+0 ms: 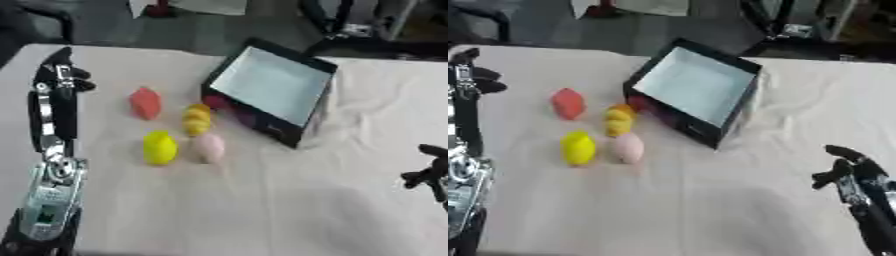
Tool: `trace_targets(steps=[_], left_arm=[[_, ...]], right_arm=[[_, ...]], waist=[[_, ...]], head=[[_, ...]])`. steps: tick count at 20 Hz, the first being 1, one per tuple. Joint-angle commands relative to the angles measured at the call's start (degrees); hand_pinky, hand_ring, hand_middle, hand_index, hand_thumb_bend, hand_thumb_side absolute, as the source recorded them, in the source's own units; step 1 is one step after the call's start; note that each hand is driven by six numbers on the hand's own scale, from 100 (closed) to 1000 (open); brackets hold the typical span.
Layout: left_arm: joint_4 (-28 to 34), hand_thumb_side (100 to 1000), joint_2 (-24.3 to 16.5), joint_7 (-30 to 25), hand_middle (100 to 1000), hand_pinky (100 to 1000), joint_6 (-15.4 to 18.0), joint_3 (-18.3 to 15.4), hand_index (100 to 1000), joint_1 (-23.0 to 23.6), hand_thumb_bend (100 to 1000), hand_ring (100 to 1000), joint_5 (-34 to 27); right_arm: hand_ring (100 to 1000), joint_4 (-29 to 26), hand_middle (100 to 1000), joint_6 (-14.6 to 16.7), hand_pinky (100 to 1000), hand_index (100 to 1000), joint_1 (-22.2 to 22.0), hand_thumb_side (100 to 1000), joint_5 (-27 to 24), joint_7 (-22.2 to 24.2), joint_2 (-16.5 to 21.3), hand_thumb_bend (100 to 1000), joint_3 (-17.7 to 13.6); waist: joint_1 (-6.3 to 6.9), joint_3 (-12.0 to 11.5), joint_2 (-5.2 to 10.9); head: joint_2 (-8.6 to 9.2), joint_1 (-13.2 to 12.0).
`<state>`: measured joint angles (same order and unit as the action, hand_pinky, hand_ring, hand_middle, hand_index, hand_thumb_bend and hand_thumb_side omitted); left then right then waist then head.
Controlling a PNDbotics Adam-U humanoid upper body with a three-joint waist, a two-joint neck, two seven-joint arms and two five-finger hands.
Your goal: Pick up objects on the table and place them in the box.
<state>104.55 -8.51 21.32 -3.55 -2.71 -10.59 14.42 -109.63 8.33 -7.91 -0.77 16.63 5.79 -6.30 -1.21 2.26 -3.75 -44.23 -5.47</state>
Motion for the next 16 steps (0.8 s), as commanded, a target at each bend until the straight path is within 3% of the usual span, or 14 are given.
trace_targets(steps=[1, 8, 10, 12, 16], left_arm=[[1.07, 962, -0.38, 0.15, 484, 621, 0.02, 0.06, 828, -0.41, 100, 475, 0.24], [0.82, 946, -0.71, -0.08, 488, 624, -0.27, -0.16, 830, -0.81, 100, 477, 0.85], [0.36, 920, -2.55, -1.01, 509, 636, -0.90, -0.29, 842, -2.04, 100, 496, 2.22], [-1.00, 874, -6.92, -4.64, 557, 658, -2.33, 0.14, 864, -4.51, 100, 537, 5.01], [-6.56, 738, -20.00, -19.89, 670, 728, -5.28, 4.04, 913, -12.46, 100, 631, 14.08]], right_arm=[[463, -1.03, 178, 0.07, 658, 789, 0.22, 606, -0.03, -0.01, 0.50, 100, 0.04], [488, -0.96, 267, -0.12, 663, 788, 0.20, 618, 0.39, -0.61, 0.46, 100, -0.12], [498, -0.93, 283, -0.21, 664, 787, 0.19, 618, 0.67, -0.90, 0.49, 100, -0.08], [503, -0.91, 292, -0.26, 665, 785, 0.15, 617, 0.89, -1.04, 0.60, 100, -0.03], [510, -0.85, 302, -0.36, 667, 786, 0.08, 614, 1.14, -1.23, 1.09, 100, 0.06]], waist=[[-0.89, 0.01, 1.60], [-0.84, 0.07, 1.49], [-0.80, 0.21, 1.49], [-0.65, 0.44, 1.60], [-0.16, 1.26, 1.97]], head=[[0.11, 0.15], [0.11, 0.40], [0.11, 0.30], [0.11, 0.04], [0.11, -0.02]])
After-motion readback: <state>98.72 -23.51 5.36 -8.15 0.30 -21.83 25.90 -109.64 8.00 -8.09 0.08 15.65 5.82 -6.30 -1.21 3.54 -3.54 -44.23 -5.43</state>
